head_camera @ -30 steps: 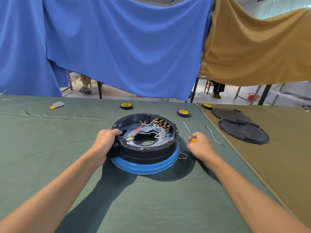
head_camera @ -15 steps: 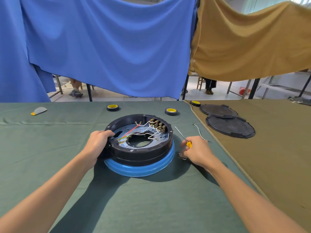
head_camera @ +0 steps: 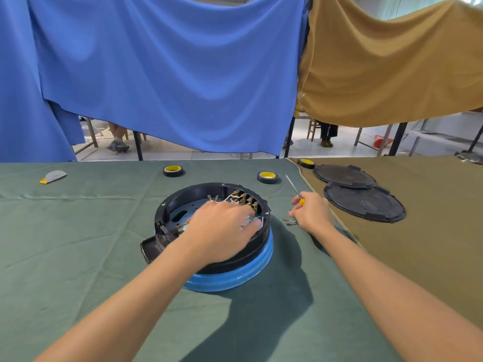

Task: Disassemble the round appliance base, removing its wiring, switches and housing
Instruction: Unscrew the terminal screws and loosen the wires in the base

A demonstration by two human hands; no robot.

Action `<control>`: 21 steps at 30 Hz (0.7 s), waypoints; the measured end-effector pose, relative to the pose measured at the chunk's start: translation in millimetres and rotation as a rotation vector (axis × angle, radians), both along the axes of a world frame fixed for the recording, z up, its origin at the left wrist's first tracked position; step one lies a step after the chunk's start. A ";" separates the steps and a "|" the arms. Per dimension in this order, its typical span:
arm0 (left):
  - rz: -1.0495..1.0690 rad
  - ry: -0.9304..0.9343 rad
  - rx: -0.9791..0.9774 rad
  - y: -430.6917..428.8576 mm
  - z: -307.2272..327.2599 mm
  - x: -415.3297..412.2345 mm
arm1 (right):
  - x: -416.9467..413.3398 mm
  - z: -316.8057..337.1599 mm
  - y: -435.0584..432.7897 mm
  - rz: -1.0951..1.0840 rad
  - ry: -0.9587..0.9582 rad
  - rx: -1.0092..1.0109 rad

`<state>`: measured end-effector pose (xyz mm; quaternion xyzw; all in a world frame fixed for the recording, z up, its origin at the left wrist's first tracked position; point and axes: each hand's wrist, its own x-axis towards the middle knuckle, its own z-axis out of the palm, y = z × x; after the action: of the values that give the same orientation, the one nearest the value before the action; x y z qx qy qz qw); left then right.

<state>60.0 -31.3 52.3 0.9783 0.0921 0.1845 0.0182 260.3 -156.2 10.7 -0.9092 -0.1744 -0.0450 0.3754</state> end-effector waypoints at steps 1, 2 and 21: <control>-0.014 0.025 -0.008 -2.0 -1.9 3.1 | 4.5 -0.9 3.7 -0.013 -0.012 -0.015; -0.028 0.047 -0.046 -2.1 -4.0 5.2 | 8.4 -1.3 6.8 -0.027 -0.022 -0.034; -0.214 0.098 -0.088 -14.3 -7.5 -4.0 | 2.4 22.4 -3.5 -0.041 0.102 0.138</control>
<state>56.0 -45.6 44.8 0.9886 -0.0041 0.1295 0.0763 262.7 -159.7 33.0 -0.8857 -0.1329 -0.0182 0.4445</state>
